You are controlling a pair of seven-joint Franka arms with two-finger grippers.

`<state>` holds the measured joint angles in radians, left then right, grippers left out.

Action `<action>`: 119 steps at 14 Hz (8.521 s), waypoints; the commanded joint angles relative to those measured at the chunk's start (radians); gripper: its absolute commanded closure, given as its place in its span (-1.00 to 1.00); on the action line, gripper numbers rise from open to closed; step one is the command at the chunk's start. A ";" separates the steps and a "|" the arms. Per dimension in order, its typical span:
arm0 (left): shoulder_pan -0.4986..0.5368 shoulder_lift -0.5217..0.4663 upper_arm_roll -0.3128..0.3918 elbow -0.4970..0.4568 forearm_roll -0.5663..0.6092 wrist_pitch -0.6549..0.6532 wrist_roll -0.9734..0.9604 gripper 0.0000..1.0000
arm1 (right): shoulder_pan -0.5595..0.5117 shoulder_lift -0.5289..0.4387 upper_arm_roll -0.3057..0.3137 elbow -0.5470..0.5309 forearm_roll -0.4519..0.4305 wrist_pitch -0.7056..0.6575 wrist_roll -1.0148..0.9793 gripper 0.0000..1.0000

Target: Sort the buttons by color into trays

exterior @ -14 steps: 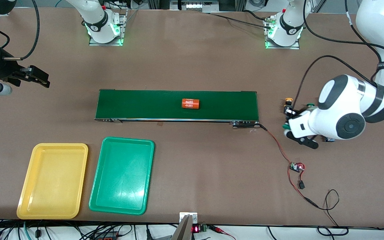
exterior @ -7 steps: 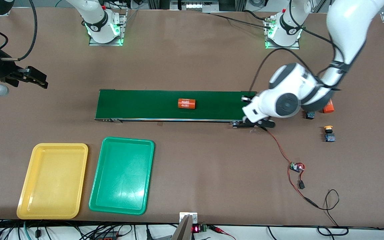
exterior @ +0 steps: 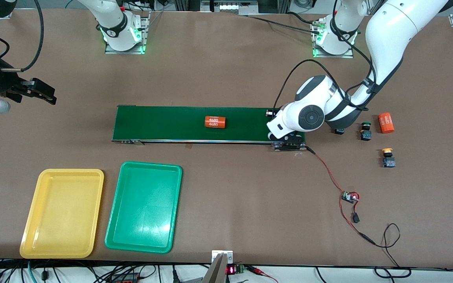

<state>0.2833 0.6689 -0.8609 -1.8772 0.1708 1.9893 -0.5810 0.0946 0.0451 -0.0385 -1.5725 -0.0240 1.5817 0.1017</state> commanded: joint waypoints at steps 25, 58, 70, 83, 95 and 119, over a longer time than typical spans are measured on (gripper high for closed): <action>0.084 -0.365 0.571 -0.208 0.082 0.127 0.748 -1.00 | -0.004 0.024 0.003 0.026 -0.019 -0.008 0.003 -1.00; -0.048 -0.260 0.177 -0.137 -0.149 0.236 0.291 0.80 | 0.010 0.070 0.011 0.026 -0.037 -0.025 0.010 -1.00; 0.005 -0.394 0.197 -0.134 -0.143 0.163 0.291 -1.00 | 0.010 -0.002 0.011 -0.113 0.044 0.004 0.061 -1.00; -0.015 -0.404 0.824 -0.230 0.004 0.171 0.803 -1.00 | 0.007 -0.131 0.009 -0.314 0.036 0.112 0.049 -1.00; 0.011 -0.276 0.887 -0.347 0.024 0.336 0.793 -0.02 | 0.013 -0.128 0.014 -0.305 0.047 0.115 0.061 -1.00; -0.019 -0.344 0.168 -0.138 -0.054 0.060 1.340 0.72 | 0.086 0.016 0.331 -0.555 0.042 0.575 0.550 -1.00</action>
<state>0.2635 0.3145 -0.6804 -1.9932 0.1308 2.0032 0.6628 0.1748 0.0592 0.2928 -2.1181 0.0171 2.1317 0.6088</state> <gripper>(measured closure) 0.502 0.000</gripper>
